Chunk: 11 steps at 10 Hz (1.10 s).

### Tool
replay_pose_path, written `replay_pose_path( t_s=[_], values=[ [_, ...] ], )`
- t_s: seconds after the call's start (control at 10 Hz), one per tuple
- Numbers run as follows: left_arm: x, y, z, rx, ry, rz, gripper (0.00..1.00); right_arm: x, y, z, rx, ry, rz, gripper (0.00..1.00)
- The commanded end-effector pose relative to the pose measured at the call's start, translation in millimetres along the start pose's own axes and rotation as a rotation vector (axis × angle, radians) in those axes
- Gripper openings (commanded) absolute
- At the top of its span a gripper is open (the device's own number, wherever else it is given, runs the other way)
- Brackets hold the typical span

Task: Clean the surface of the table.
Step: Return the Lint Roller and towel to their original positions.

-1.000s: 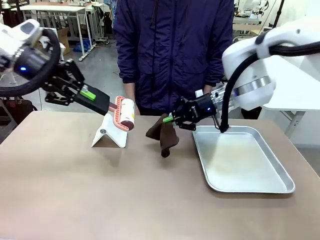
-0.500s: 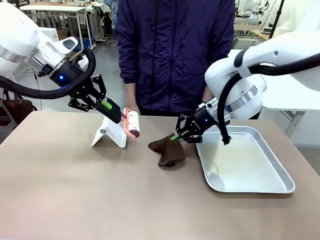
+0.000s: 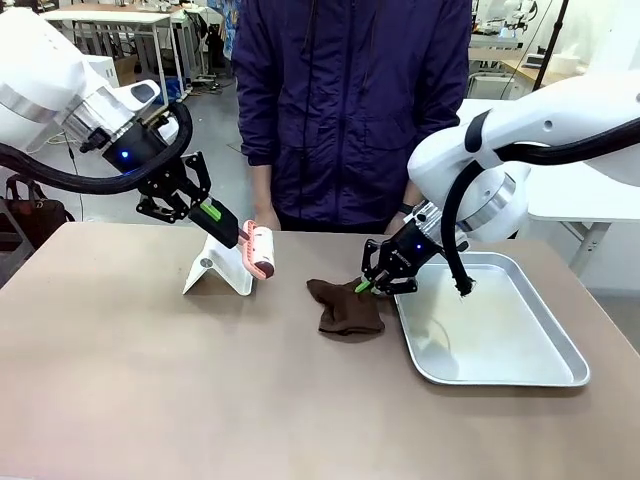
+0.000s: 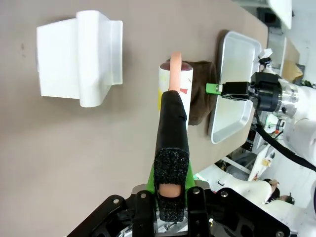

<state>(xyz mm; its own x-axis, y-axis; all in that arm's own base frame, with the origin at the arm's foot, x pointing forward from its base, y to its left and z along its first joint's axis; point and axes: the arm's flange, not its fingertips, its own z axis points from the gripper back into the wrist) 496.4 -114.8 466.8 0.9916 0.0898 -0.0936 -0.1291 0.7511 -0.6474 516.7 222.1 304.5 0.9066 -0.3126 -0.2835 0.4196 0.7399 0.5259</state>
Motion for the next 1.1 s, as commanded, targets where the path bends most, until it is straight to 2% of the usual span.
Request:
replay_pose_path(
  t_s=[0.0, 0.3, 0.5, 0.7, 0.9, 1.0],
  values=[
    [-1.0, 0.1, 0.3, 0.012, -0.05, -0.002, 0.22, -1.0, 1.6, 1.6, 0.011, -0.001, 0.0, 0.09],
    [1.9, 0.3, 0.5, 0.004, -0.025, 0.0, 0.22, -1.0, 1.6, 1.6, 0.011, -0.001, 0.0, 0.09],
    [26.7, -14.1, -1.4, 0.115, 0.029, -0.035, 0.22, -1.0, 1.6, 1.6, 0.011, -0.001, 0.0, 0.09],
    [54.3, -30.7, -1.7, 0.168, 0.06, 0.008, 0.22, -1.0, 1.6, 1.6, 0.011, -0.001, 0.0, 0.09],
    [74.3, -38.8, -10.7, 0.23, 0.013, 0.062, 0.22, -1.0, 1.6, 1.6, 0.011, -0.001, 0.0, 0.09],
    [79.9, -40.4, -17.3, 0.262, 0.029, 0.078, 0.22, -1.0, 1.6, 1.6, 0.011, -0.001, 0.0, 0.09]
  ],
)
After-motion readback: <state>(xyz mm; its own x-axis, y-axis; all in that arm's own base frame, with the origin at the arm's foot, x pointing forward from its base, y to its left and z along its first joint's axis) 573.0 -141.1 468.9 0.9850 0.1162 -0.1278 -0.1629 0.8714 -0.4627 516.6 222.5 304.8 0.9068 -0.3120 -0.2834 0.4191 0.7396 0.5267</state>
